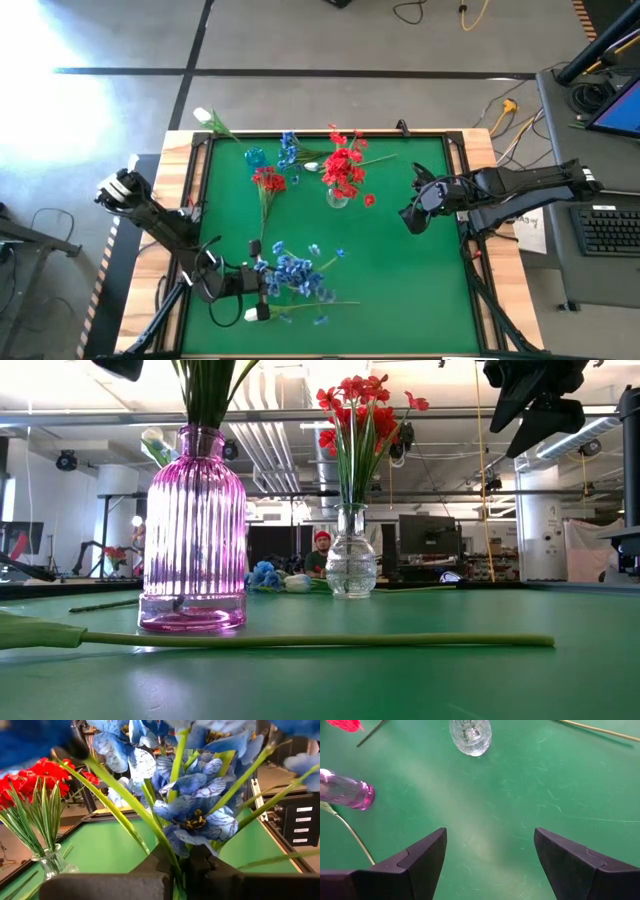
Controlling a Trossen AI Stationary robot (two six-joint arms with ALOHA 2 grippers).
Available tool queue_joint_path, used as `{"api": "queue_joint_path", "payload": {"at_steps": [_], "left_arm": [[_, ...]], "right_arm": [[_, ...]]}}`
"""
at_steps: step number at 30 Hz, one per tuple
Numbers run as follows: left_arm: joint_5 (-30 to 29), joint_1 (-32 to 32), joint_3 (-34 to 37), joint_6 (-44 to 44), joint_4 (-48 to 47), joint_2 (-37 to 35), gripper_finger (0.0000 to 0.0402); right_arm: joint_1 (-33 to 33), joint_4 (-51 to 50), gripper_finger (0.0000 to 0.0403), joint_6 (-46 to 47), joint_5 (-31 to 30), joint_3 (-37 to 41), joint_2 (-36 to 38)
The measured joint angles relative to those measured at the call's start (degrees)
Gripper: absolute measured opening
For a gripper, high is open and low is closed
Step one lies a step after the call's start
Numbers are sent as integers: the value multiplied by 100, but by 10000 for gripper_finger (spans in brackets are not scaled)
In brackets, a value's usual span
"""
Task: Sort flowers into vase by color
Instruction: Put the bottom blue flowers into the violet vase
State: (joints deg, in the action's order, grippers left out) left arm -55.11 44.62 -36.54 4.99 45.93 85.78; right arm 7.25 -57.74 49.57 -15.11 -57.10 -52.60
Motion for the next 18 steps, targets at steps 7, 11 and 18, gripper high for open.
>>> {"api": "queue_joint_path", "payload": {"at_steps": [7,11,18], "left_arm": [[0,0,71,-66,7,0,0],[0,-6,115,-109,2,-9,0],[0,-7,138,-247,-47,-9,4]], "right_arm": [[0,4,292,-26,-13,0,0],[0,7,292,-50,-42,0,0],[0,8,292,-77,-98,0,0]]}}
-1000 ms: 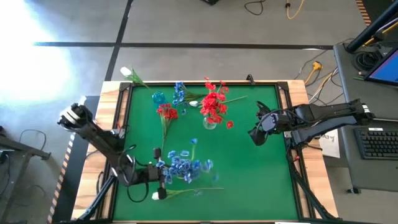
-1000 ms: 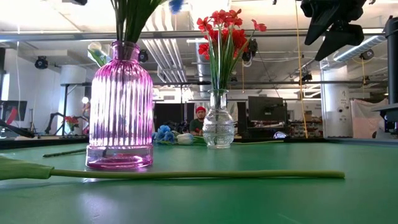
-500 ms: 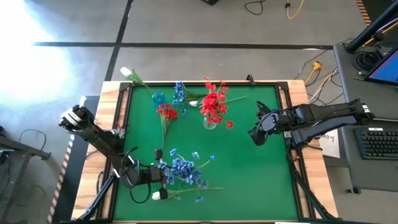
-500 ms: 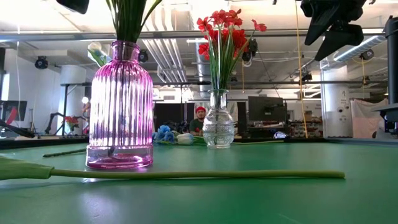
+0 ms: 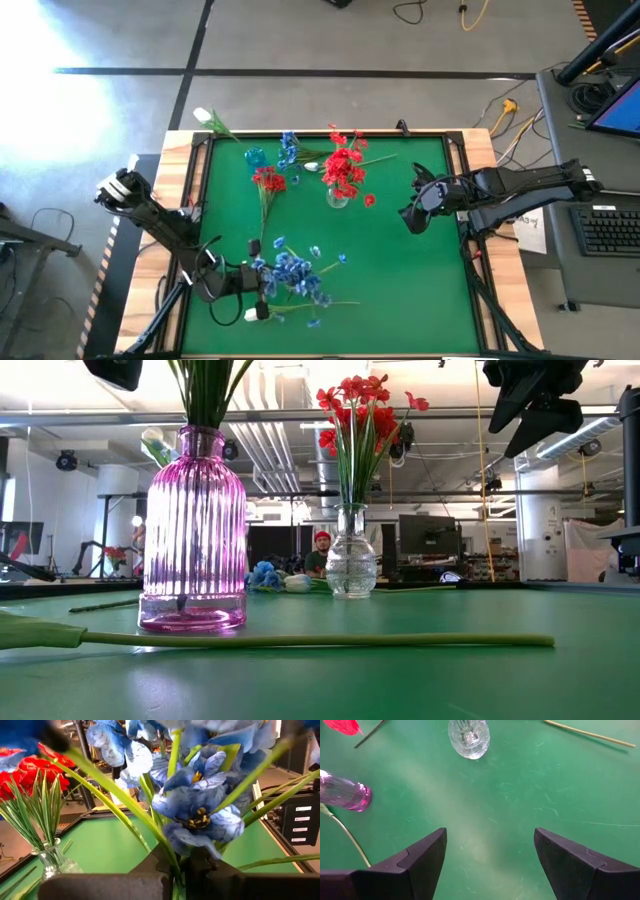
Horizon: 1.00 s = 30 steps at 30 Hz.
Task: Sort flowers into vase by color
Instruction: Put the bottom blue flowers into the violet vase
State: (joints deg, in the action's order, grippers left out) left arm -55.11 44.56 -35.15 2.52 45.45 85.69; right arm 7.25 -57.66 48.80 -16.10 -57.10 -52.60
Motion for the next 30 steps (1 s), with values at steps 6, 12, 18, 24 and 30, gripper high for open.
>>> {"api": "queue_joint_path", "payload": {"at_steps": [6,12,18,24,30], "left_arm": [[-1,-7,24,-67,-138,17,58],[-1,7,18,-248,-156,15,151],[-2,84,-61,-273,-158,-37,215],[-3,295,-72,-511,-361,-391,237],[-3,529,-77,-923,-1158,-987,238]], "right_arm": [[0,3,292,0,0,0,0],[0,11,292,-119,-55,1,0],[0,12,292,-243,-256,2,-13],[0,15,292,-424,-344,2,-293],[0,16,292,-1231,-375,2,-672]]}}
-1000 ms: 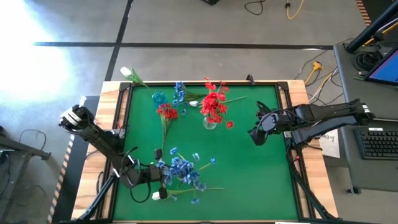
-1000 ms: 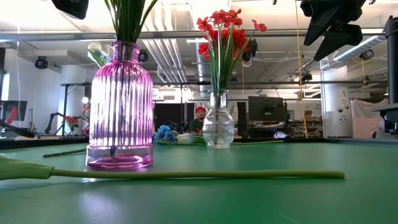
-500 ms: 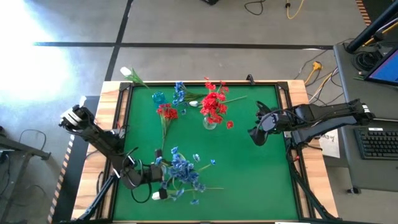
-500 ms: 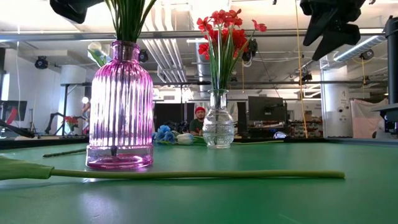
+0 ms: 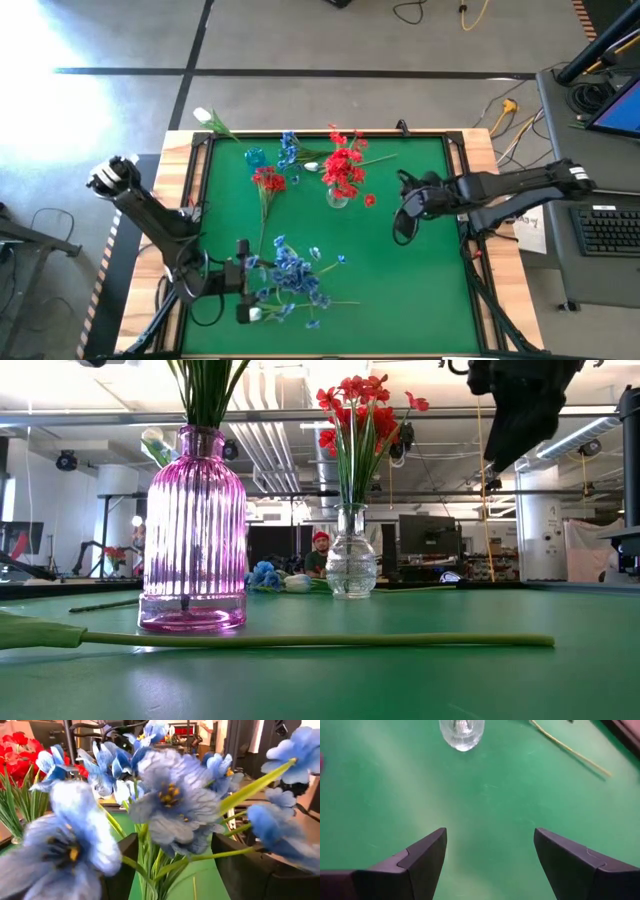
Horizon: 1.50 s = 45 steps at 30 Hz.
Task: Sort flowers into vase by color
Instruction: Put the bottom blue flowers into the violet vase, then put the top white flower into the blue vase
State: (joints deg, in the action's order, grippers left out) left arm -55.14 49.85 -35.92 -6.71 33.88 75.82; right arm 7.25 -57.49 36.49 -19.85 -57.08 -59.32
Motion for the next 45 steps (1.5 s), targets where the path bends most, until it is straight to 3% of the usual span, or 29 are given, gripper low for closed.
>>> {"api": "queue_joint_path", "payload": {"at_steps": [6,14,22,26,37,45], "left_arm": [[3,177,0,-136,-761,-583,238],[-42,325,-2,-137,-1401,-1305,238],[-1051,322,-2,-93,-1921,-1960,238],[-1163,321,-2,14,-2204,-2264,238],[-1488,325,-4,175,-2495,-3235,238],[-1639,319,-4,1119,-2499,-3960,238]], "right_arm": [[-4,69,292,-800,-479,2,-67],[-129,642,292,-1289,-574,95,32],[-648,1602,285,-1899,-397,719,35],[-981,2158,273,-2178,-342,1086,49],[-2532,3904,249,-3274,747,1878,34],[-3762,4702,245,-3804,1600,1937,-497]]}}
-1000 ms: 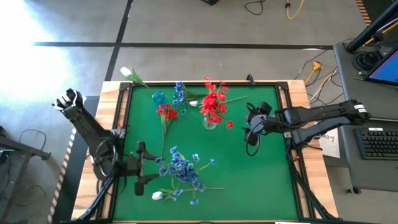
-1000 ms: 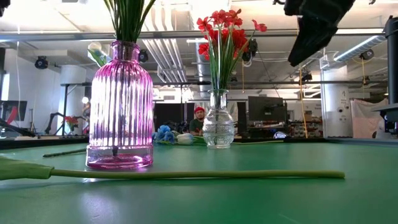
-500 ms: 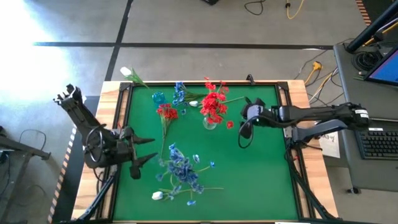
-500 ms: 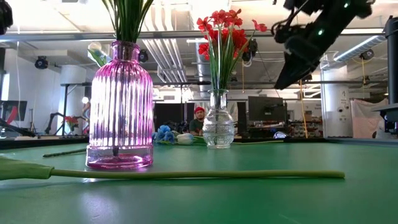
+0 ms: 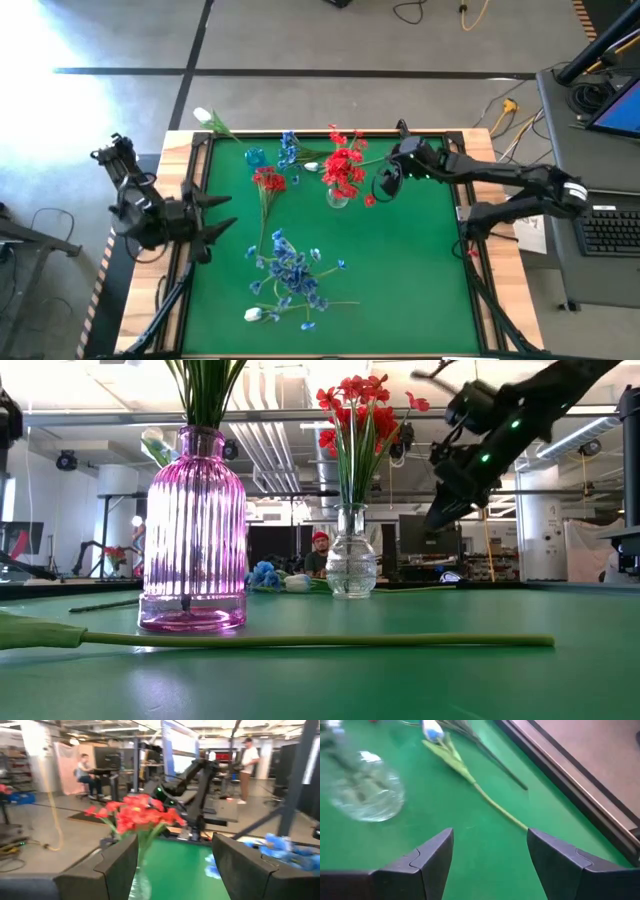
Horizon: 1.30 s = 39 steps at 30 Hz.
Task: Sort flowers into vase by color
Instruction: Put the top white flower into the blue vase
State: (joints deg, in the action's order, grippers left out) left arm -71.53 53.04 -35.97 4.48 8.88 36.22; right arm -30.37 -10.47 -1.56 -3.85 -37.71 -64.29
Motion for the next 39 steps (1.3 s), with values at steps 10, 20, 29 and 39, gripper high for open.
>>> {"api": "queue_joint_path", "payload": {"at_steps": [10,20,29,39], "left_arm": [[-305,-4,2,340,-90,-375,238],[-1718,-2,4,349,-83,-321,238],[-1803,0,8,347,-83,-326,238],[-1806,0,9,601,-87,-325,238]], "right_arm": [[-820,682,264,-617,1336,-451,-1455],[-1152,697,269,-1246,1701,-774,-2323],[-1528,961,248,-1657,1894,-891,-2742],[-1523,1142,210,-2114,1882,-895,-3167]]}}
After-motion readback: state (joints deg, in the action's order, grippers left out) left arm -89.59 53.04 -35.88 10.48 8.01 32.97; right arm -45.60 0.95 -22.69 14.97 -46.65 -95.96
